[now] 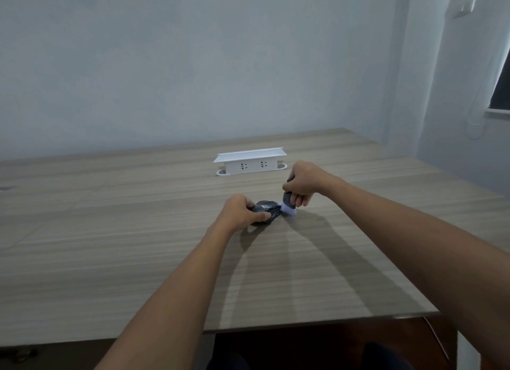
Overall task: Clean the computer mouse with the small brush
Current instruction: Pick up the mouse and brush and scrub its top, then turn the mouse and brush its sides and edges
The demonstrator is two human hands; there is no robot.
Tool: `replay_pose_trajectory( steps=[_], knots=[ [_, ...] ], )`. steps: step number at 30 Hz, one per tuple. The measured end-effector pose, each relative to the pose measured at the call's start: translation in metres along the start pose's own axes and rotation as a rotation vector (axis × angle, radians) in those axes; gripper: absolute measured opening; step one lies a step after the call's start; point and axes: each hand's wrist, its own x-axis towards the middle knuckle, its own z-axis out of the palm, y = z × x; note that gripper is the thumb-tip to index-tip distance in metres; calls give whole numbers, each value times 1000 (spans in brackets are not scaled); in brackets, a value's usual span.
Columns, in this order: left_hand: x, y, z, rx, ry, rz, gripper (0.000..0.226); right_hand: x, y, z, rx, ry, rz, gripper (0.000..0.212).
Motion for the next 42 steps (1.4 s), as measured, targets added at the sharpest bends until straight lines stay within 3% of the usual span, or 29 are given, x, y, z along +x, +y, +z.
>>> replay_pose_trajectory(
  steps=[6,11,17,25,32,38,42],
  knots=[
    [-7,4,-8,-91,21,-60,55,7,6,2,21,12,-3,28],
    [3,-9,-8,-166,2,-76,64,11,8,6,47,18,-28,23],
    [-5,7,-8,-330,-61,-95,45,19,13,8,36,14,-45,29],
    [-6,7,-13,-374,-234,-78,31,23,15,10,61,-28,-93,25],
    [-8,17,-23,-354,-435,-35,32,26,5,16,42,-82,-150,25],
    [-2,17,-47,-226,-296,52,26,30,8,4,-1,7,-131,25],
    [3,13,-43,-88,-184,80,53,27,13,-9,-16,104,-121,23]
  ],
)
